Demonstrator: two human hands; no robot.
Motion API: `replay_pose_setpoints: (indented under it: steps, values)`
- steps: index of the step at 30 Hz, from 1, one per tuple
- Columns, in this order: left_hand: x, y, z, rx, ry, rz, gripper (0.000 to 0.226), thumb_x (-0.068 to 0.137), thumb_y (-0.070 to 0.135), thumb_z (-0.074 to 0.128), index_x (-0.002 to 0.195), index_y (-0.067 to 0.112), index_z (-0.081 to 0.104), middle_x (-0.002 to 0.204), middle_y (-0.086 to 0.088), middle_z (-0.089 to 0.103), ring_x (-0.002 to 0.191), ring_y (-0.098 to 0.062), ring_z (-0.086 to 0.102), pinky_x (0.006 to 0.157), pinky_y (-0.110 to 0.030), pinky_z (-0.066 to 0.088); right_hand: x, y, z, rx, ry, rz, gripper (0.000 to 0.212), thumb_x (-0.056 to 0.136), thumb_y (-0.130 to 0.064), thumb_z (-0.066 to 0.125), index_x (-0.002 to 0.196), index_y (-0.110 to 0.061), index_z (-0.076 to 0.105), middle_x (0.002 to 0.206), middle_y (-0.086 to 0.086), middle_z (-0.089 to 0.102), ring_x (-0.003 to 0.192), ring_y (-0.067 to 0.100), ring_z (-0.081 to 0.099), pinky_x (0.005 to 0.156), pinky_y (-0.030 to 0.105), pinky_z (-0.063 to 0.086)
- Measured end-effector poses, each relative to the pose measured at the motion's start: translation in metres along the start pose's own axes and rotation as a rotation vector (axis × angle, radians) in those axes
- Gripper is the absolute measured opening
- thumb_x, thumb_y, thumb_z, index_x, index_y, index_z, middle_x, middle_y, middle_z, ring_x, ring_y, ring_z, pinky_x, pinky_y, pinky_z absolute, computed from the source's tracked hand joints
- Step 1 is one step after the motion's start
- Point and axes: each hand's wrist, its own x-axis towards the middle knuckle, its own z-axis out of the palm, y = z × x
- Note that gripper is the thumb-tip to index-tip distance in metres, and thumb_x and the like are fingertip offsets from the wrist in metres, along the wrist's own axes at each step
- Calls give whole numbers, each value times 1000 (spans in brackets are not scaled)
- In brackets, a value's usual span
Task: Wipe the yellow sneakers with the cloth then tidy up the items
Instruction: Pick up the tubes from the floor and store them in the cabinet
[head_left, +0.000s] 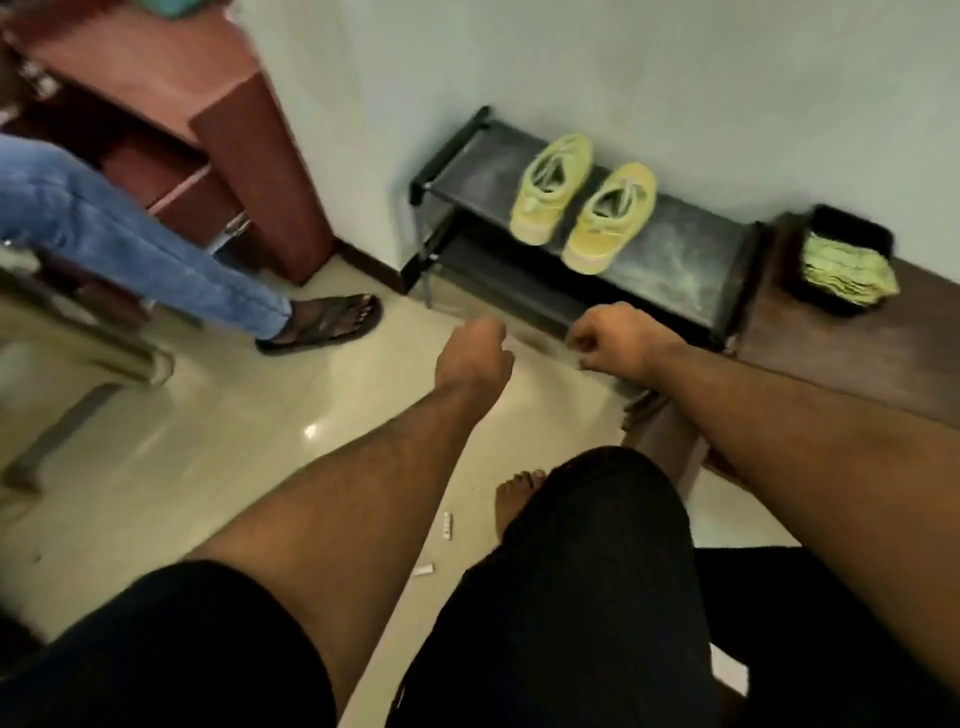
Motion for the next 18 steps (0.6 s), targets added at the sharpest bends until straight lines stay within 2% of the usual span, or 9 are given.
replay_pose_setpoints:
  steps: [3, 8, 10, 13, 16, 18]
  values:
    - [-5, -69, 17, -21, -47, -168, 30, 92, 24, 58, 118, 9, 62, 121, -11, 58, 114, -29, 54, 91, -34, 44, 48, -31, 24, -31, -75, -110, 31, 83, -22, 69, 113, -18, 65, 110, 0, 63, 97, 18, 59, 80, 26, 45]
    - [-26, -158, 63, -87, -147, -413, 30, 92, 19, 57, 120, 9, 61, 124, -11, 57, 114, -28, 54, 89, -32, 45, 113, -56, 79, -89, -228, -227, 31, 85, -24, 66, 116, -21, 63, 113, -3, 60, 100, 15, 57, 84, 31, 48]
    - [-33, -184, 85, -115, -184, -510, 28, 91, 18, 57, 117, 8, 61, 122, -10, 58, 109, -28, 56, 85, -32, 46, 136, -59, 105, -101, -302, -255, 31, 85, -24, 66, 116, -24, 63, 114, -4, 60, 100, 15, 56, 86, 35, 50]
    - [-43, -211, 122, -207, -212, -673, 28, 90, 19, 60, 116, 10, 62, 120, -8, 60, 98, -29, 62, 80, -33, 50, 166, -59, 147, -114, -407, -322, 32, 86, -23, 65, 117, -24, 62, 116, -3, 59, 103, 15, 55, 86, 33, 47]
    - [-50, -232, 159, -257, -221, -831, 28, 87, 19, 65, 114, 11, 66, 118, -11, 63, 107, -30, 60, 83, -31, 46, 187, -58, 193, -120, -486, -399, 33, 88, -22, 62, 120, -24, 61, 119, -3, 56, 109, 16, 53, 88, 30, 44]
    - [-50, -243, 180, -312, -199, -943, 22, 84, 20, 68, 105, 11, 69, 113, -11, 66, 105, -30, 61, 80, -29, 44, 198, -58, 225, -125, -544, -444, 33, 88, -23, 62, 121, -25, 61, 121, -3, 56, 114, 18, 51, 93, 34, 43]
